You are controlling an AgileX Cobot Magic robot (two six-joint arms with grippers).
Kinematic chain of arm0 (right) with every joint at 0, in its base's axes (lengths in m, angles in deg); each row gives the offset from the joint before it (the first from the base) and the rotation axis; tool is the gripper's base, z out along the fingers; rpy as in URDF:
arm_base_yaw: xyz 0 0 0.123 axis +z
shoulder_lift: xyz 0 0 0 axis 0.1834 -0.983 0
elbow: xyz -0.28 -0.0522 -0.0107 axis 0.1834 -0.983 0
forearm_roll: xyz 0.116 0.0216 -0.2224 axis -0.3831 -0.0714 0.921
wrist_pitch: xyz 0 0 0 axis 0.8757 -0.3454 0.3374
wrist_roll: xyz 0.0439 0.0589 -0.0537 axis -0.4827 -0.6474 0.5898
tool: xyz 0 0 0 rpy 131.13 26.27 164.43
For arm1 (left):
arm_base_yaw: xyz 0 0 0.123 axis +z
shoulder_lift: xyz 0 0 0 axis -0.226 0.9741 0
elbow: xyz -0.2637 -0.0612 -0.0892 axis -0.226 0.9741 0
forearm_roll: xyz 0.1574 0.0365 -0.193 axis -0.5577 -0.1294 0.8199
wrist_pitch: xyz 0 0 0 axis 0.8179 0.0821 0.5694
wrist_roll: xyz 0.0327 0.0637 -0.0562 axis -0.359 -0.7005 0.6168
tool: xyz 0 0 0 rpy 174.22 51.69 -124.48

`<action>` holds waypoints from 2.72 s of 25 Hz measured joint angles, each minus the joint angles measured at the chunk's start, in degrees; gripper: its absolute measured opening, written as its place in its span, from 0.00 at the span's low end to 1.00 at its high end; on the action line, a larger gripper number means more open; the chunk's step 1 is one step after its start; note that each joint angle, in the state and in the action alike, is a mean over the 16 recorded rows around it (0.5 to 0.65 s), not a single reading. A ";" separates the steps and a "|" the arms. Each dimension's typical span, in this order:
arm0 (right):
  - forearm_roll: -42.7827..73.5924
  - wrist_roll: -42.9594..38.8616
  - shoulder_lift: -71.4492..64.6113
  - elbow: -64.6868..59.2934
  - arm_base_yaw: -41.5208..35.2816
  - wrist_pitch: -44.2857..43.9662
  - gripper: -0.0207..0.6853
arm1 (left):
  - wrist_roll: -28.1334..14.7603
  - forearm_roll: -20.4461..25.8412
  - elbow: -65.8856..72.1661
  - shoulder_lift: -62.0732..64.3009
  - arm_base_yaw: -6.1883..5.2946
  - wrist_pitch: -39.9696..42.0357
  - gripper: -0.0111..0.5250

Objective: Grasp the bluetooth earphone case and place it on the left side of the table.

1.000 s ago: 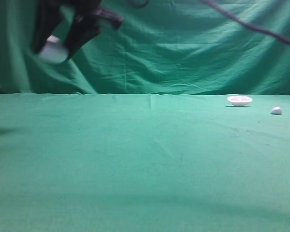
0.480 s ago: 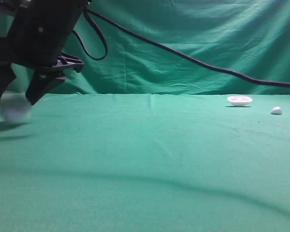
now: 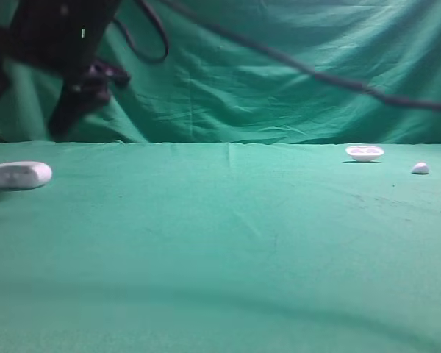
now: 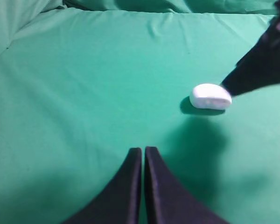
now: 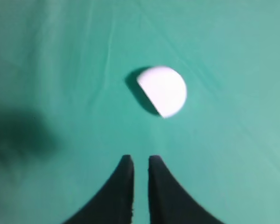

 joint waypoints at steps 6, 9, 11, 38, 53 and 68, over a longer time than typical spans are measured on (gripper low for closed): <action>1.56 -3.69 10.09 -0.72 -5.48 -8.28 0.03 | 0.00 0.00 0.00 0.00 0.00 0.00 0.02; 3.07 -4.89 15.69 -2.87 -7.80 -10.32 0.03 | 0.00 0.00 0.00 0.00 0.00 0.00 0.02; 4.25 -5.76 19.72 -5.32 -9.00 -10.88 0.03 | 0.00 0.00 0.00 0.00 0.00 0.00 0.02; 11.20 -9.20 81.56 -69.72 -11.97 11.63 0.03 | 0.00 0.00 0.00 0.00 0.00 0.00 0.02; 11.39 -8.91 110.14 -102.78 -32.86 35.41 0.03 | 0.00 0.00 0.00 0.00 0.00 0.00 0.02; 10.52 -8.91 117.97 -114.02 -37.76 37.74 0.03 | 0.00 0.00 0.00 0.00 0.00 0.00 0.02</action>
